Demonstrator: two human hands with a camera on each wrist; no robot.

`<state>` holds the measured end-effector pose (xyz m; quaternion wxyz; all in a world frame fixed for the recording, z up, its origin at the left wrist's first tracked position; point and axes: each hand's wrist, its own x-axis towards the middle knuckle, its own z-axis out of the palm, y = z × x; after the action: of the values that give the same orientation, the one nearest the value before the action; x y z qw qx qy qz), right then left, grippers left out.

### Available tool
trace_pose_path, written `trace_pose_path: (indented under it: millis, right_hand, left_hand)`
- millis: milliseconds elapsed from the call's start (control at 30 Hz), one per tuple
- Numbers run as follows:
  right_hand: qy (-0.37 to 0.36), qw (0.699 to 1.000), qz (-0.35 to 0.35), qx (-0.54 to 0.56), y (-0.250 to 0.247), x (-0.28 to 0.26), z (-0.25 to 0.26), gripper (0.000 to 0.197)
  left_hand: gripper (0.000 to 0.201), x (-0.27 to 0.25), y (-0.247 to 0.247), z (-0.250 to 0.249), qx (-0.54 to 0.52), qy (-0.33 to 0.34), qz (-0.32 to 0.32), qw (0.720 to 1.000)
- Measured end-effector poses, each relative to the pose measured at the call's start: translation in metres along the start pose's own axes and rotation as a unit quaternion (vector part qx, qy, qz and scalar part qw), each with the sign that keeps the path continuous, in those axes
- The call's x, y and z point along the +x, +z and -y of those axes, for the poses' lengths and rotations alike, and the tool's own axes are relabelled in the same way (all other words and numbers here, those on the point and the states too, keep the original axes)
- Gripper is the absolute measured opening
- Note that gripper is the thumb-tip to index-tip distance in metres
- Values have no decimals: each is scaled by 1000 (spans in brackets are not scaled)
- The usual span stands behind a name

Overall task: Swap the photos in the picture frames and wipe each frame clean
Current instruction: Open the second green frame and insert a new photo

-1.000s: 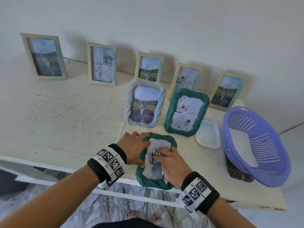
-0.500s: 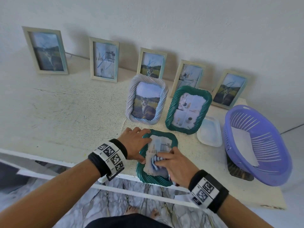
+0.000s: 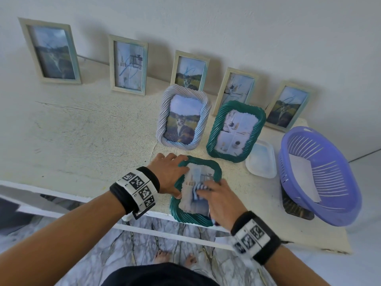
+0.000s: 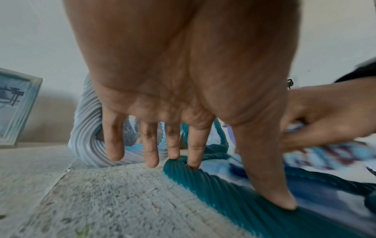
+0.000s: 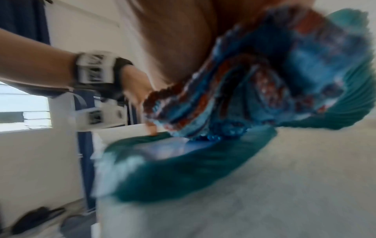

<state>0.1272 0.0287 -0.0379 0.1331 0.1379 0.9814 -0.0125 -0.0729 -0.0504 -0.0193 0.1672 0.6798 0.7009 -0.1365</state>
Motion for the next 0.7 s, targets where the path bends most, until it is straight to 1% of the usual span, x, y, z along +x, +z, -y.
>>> trace_pose_path:
  millis: [67,100,133,200,300,333,367,400,467,600,633,700]
  right_hand:
    - [89,994,-22,54,0,20,-20,47]
    - [109,992,-25,57,1,28,-27,48]
    - [110,993,-23,42,2,31,-28,48]
    - [84,996,-20,28,1,25,-20,45]
    - [-10,1000,-5,2,-1,-9,9,35]
    - [-39,999,9,-4,1,-20,16,35]
    - [-51,998,28,-7,3,-26,20,36]
    - [-49,998,40,-7,3,-28,20,36]
    - [-31,999,29,-18,1,-19,11,40]
    - [96,995,-4,11,0,13,-13,49]
    - [104,994,-4,20,1,17,-13,49]
    - [78,997,2,27,3,13,-1,49]
  left_hand:
    - [86,0,-1,0,0,2,3,1000]
    - [87,0,-2,0,0,1,3,1000]
    - [87,0,-2,0,1,1,4,1000]
    - [87,0,-1,-1,6,-2,1,1000]
    - [86,0,0,0,-2,-3,1,1000]
    - [86,0,0,0,-4,-2,1,1000]
    - [86,0,-1,1,-5,0,0,1000]
    - [86,0,0,1,-6,1,-2,1000]
    - [85,0,0,1,-7,3,-4,1000]
    - [85,-1,0,2,-9,3,-6,1000]
    - [86,-1,0,2,-9,3,-6,1000]
    - [86,-1,1,2,-14,2,-8,1000]
